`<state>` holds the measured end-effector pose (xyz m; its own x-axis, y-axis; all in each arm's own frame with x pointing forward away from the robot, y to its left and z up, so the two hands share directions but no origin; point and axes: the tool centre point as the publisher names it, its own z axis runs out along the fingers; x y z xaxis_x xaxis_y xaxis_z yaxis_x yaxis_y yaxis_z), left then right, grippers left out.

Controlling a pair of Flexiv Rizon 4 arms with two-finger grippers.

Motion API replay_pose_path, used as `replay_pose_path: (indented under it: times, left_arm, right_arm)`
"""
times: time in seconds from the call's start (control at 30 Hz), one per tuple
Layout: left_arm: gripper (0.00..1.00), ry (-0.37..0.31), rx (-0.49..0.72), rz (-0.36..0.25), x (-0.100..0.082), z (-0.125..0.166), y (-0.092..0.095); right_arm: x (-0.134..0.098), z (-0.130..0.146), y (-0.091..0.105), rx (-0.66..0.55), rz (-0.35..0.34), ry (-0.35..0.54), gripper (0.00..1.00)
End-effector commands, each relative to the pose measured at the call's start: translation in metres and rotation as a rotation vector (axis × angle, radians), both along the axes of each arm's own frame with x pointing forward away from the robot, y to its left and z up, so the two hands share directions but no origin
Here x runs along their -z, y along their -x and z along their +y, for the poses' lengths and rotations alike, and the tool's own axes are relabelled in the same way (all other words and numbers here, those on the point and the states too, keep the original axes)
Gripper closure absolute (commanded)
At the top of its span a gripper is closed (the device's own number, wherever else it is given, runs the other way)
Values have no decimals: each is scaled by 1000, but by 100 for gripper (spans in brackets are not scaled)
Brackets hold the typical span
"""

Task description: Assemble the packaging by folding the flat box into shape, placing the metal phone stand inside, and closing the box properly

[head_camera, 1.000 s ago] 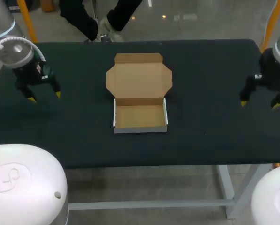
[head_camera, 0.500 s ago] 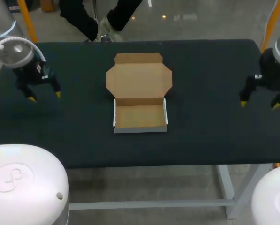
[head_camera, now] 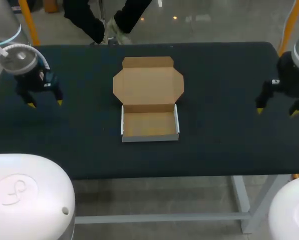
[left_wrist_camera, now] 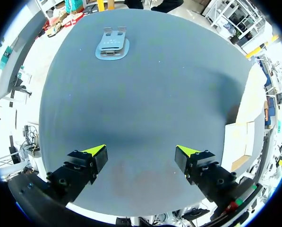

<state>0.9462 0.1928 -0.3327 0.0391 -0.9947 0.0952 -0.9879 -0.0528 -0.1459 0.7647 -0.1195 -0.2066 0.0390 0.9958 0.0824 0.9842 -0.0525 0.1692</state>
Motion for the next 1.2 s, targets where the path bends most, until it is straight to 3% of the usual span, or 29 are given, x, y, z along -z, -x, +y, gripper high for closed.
replay_pose_path:
  times: [0.03, 0.47, 0.67, 0.97, 1.2]
  left_arm:
    - [0, 2, 9, 11, 7, 4, -10]
    - [0, -9, 29, 12, 23, 32, -45]
    - [0, -49, 38, 14, 35, 40, -52]
    - [0, -49, 48, -2, 45, 46, -56]
    - [0, -53, 46, -6, 53, 49, -69]
  right_arm:
    - [-3, 0, 1, 0, 5, 2, 0]
    - [-3, 0, 1, 0, 5, 2, 0]
    - [-3, 0, 1, 0, 5, 2, 0]
    - [-3, 0, 1, 0, 5, 2, 0]
    - [-3, 0, 1, 0, 5, 2, 0]
